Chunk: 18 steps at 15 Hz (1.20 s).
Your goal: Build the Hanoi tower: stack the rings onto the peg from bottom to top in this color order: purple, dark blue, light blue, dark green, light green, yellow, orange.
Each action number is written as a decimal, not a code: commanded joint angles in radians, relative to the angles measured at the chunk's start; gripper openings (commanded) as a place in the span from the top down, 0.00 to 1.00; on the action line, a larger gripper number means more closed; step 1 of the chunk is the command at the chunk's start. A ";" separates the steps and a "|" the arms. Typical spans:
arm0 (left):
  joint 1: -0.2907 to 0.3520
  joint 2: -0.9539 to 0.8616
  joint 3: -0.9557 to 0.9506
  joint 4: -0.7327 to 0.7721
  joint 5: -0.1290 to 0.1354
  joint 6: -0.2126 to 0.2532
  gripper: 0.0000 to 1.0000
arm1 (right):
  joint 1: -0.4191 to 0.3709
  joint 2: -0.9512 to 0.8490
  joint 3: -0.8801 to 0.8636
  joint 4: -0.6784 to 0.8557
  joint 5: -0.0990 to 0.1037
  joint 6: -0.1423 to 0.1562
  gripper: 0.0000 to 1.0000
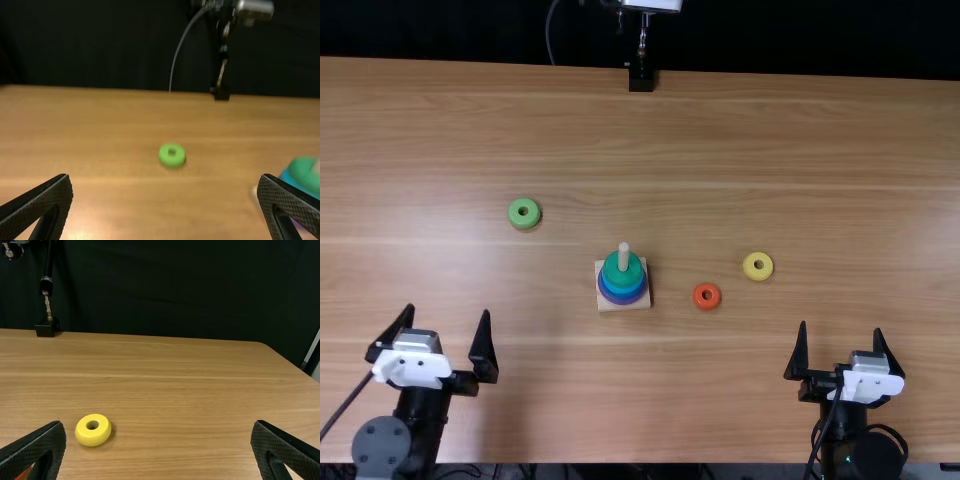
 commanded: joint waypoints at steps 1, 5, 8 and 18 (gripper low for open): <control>0.011 0.090 0.117 0.003 0.014 0.000 0.00 | -0.006 -0.012 -0.014 0.001 0.004 0.001 0.00; 0.071 0.266 0.224 0.042 0.016 -0.006 0.00 | -0.006 -0.012 -0.014 0.001 0.004 0.001 0.00; 0.080 0.455 0.353 0.145 0.021 0.000 0.00 | -0.006 -0.012 -0.014 0.003 0.004 0.001 0.00; 0.028 1.111 0.821 -0.146 0.067 0.055 0.00 | -0.006 -0.012 -0.014 0.001 0.004 0.001 0.00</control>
